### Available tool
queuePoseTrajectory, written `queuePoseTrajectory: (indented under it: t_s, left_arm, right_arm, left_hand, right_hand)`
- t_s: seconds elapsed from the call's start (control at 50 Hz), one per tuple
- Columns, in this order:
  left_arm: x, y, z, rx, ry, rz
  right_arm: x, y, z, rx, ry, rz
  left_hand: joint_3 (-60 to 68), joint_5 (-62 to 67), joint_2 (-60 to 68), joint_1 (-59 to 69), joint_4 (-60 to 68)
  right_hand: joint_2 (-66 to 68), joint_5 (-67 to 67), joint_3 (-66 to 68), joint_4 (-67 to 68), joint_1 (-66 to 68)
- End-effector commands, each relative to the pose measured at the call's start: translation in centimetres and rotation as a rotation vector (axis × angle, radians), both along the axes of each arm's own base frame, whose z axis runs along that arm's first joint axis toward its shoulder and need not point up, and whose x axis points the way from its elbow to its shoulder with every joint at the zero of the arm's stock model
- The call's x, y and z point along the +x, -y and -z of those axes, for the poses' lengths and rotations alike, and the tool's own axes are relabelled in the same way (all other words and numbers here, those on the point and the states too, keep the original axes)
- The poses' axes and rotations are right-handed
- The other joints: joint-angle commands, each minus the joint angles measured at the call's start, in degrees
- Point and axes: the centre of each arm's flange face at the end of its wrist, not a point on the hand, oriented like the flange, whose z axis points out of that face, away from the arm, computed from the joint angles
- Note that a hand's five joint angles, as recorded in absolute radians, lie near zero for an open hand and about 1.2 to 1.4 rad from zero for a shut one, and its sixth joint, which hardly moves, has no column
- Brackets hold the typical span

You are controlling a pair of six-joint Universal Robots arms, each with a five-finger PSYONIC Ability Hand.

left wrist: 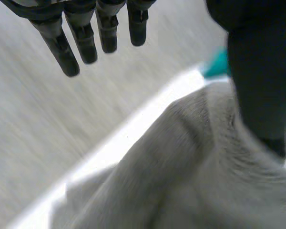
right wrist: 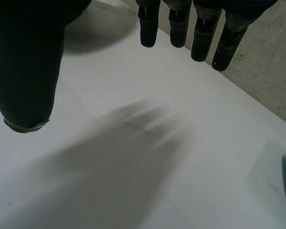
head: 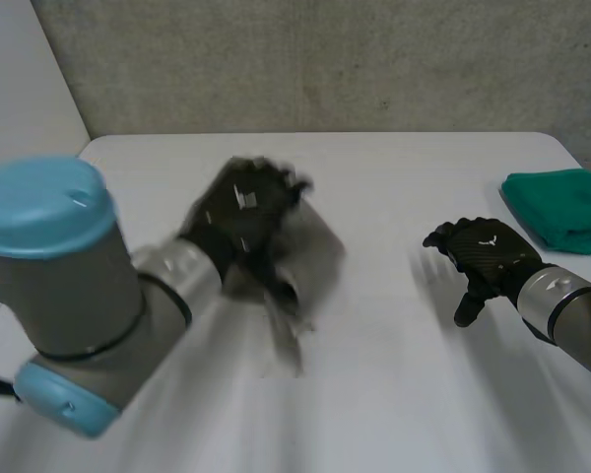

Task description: Fold the laundry.

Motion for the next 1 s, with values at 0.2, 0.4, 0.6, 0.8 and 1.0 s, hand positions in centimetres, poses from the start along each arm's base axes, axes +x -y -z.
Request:
queuePoseTrajectory:
  t_s: [0.2,0.4,0.6,0.8,1.0]
  left_arm:
    - [4.5,6.1,2.2,0.005,0.138,-0.184]
    - [5.2,10.7,2.9,-0.093,0.108,-0.250]
    - [9.1,17.1,6.9,-0.087,0.205,-0.359]
    - [9.6,17.1,9.7,0.012,0.255,-0.320]
    - [8.7,15.9,10.2,0.061,0.242,-0.216]
  right_arm:
    - [0.4,0.4,-0.8,-0.025,0.004,0.001]
    - [4.1,-1.7,-3.0,0.088,0.153,-0.053]
    - [10.4,-6.2,-1.8,0.143,0.125,-0.265]
    - [13.1,-7.4,1.2,0.111,0.017,-0.352]
    - [14.0,-6.9,3.1,-0.032,-0.099,-0.319]
  left_hand:
    - [-1.1,-1.3,-0.7,0.6,-0.7]
    - [-0.1,-0.3,0.3,1.6,0.3]
    - [3.9,3.7,4.3,5.6,4.3]
    - [8.3,8.1,8.7,10.0,8.7]
    - [12.8,12.7,13.2,14.6,13.2]
  right_hand:
    - [-2.5,-3.3,-2.1,-3.4,-1.5]
    - [-2.5,-3.3,-2.1,-3.4,-1.5]
    - [-2.5,-3.3,-2.1,-3.4,-1.5]
    - [-2.5,-3.3,-2.1,-3.4,-1.5]
    - [9.0,8.2,9.4,8.1,9.9]
